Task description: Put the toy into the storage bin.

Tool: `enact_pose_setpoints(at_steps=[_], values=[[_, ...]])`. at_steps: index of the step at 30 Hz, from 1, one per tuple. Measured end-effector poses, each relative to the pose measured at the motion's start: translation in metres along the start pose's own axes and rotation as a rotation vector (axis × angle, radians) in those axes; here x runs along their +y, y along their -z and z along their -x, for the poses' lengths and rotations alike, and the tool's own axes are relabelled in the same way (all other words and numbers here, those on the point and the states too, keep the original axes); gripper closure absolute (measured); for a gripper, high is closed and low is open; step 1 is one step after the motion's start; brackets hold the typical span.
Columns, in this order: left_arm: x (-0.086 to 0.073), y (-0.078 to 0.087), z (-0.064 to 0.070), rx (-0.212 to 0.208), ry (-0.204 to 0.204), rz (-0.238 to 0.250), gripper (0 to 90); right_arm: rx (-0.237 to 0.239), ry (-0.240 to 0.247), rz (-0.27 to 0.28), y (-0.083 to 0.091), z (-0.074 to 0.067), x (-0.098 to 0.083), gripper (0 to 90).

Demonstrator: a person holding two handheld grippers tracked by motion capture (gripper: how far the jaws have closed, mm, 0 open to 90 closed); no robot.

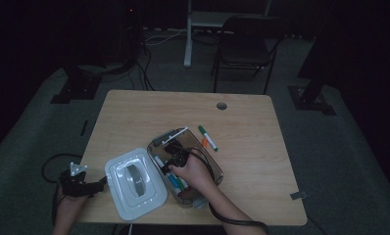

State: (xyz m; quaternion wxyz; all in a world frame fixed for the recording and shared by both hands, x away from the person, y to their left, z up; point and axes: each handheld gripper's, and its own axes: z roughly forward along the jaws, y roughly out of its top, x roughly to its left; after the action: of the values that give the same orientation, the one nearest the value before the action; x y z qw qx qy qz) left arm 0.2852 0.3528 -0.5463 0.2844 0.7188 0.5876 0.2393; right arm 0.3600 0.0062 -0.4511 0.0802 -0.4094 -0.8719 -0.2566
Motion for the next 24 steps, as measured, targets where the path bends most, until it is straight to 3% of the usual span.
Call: enact_pose_setpoints(at_steps=[17, 24], values=[[0.000, 0.000, 0.000, 0.000, -0.002, -0.002, 2.2, -0.057, 0.015, -0.118, -0.022, 0.001, 0.000, 73.9], [0.000, 0.000, 0.000, 0.000, -0.001, -0.001, 2.2, -0.061, 0.039, -0.086, -0.013, 0.004, -0.003, 70.6]])
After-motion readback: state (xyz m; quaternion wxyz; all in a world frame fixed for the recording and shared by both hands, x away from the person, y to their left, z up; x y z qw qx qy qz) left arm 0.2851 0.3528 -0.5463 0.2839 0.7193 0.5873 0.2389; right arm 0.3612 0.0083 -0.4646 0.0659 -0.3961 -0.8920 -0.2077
